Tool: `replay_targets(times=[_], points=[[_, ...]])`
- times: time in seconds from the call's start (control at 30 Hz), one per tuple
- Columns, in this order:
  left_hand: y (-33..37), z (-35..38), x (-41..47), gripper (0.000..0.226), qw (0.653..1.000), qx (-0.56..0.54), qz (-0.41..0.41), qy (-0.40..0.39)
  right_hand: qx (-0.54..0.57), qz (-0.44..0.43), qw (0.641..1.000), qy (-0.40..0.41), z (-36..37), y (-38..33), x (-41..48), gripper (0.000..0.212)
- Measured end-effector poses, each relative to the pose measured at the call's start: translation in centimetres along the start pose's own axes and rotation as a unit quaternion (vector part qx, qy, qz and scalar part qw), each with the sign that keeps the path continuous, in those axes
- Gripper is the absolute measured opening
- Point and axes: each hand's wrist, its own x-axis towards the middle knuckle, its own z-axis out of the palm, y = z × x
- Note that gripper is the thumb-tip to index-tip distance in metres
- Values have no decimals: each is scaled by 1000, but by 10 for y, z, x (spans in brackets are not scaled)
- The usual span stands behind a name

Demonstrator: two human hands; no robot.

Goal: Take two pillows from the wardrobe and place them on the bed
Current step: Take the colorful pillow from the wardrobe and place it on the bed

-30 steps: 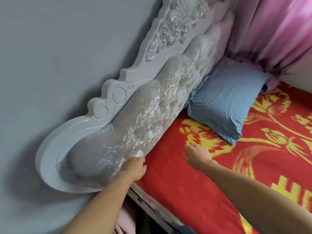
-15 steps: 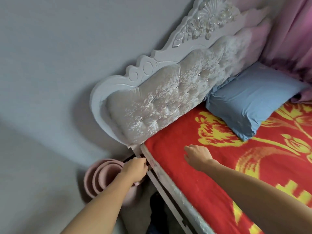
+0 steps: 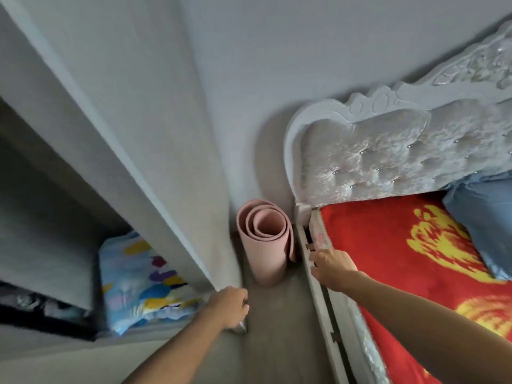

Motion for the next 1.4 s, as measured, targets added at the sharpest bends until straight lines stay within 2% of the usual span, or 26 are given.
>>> replay_targets(times=[0.17, 0.3, 0.47, 0.6, 0.73, 0.93, 1.1, 1.2, 1.27, 1.4], points=[[-96, 27, -68, 27, 997, -65, -34, 8, -15, -28, 999, -25, 17, -98, -9, 28], [-191, 36, -125, 28, 995, -71, -68, -3, -16, -26, 998, -56, 45, -192, -22, 31], [-297, 51, -195, 32, 983, -102, -152, -3, -54, -125, 986, -101, 76, -321, -23, 31], [-355, 65, -225, 27, 973, -117, -200, -9, -59, -148, 981, -110, 79, -400, 2, 33], [-393, 72, -232, 29, 962, -159, -220, -11, -64, -146, 980, -120, 75, -445, 40, 34], [-447, 62, -191, 30, 954, -186, -234, -8, -66, -110, 983, -134, 84, -469, 121, 36], [-502, 49, -118, 34, 952, -195, -235, -35, -34, -67, 979, -191, 117, -490, 214, 40], [-538, 36, -61, 31, 951, -201, -232, -38, -19, -68, 979, -192, 138, -502, 267, 38], [-557, 28, -22, 27, 948, -212, -235, -17, -26, -77, 979, -189, 149, -507, 302, 32], [-580, 22, 40, 23, 925, -281, -253, 32, -13, -66, 983, -171, 158, -508, 372, 35]])
